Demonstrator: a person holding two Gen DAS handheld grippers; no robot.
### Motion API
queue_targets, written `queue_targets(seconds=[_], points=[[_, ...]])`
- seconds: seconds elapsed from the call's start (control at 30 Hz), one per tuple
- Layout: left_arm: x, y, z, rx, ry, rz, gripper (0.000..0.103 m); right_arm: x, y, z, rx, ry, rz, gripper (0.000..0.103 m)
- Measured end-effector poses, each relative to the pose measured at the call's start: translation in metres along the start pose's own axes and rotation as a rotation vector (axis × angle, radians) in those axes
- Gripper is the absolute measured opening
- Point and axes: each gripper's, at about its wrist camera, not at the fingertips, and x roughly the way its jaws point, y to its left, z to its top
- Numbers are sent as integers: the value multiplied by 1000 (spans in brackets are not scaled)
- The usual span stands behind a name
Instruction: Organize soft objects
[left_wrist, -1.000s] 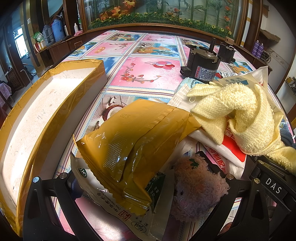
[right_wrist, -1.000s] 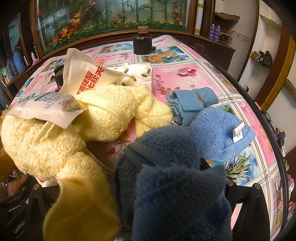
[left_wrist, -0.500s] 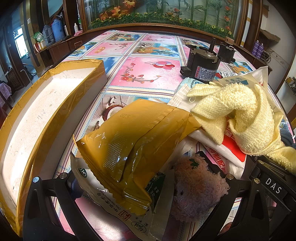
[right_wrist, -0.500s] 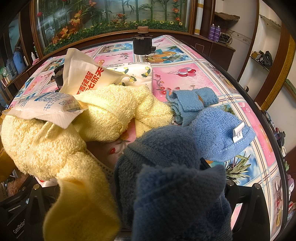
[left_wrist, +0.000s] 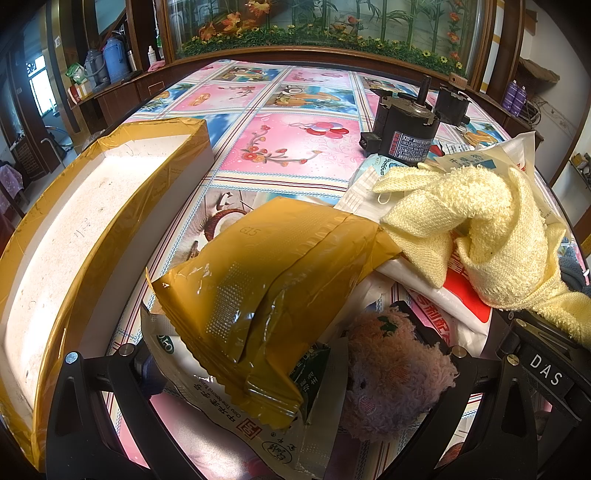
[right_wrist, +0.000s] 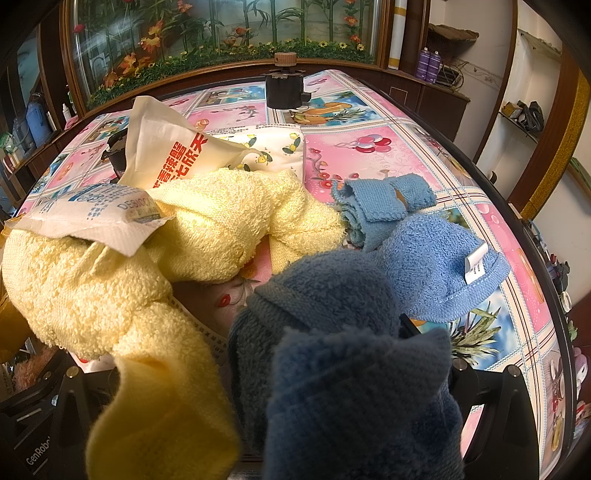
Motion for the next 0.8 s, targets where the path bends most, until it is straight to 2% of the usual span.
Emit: queue_targets(seconds=[0.8], points=[[-1,-1,0,-5,-2,5,103,0,0,0,0,0,0,103]])
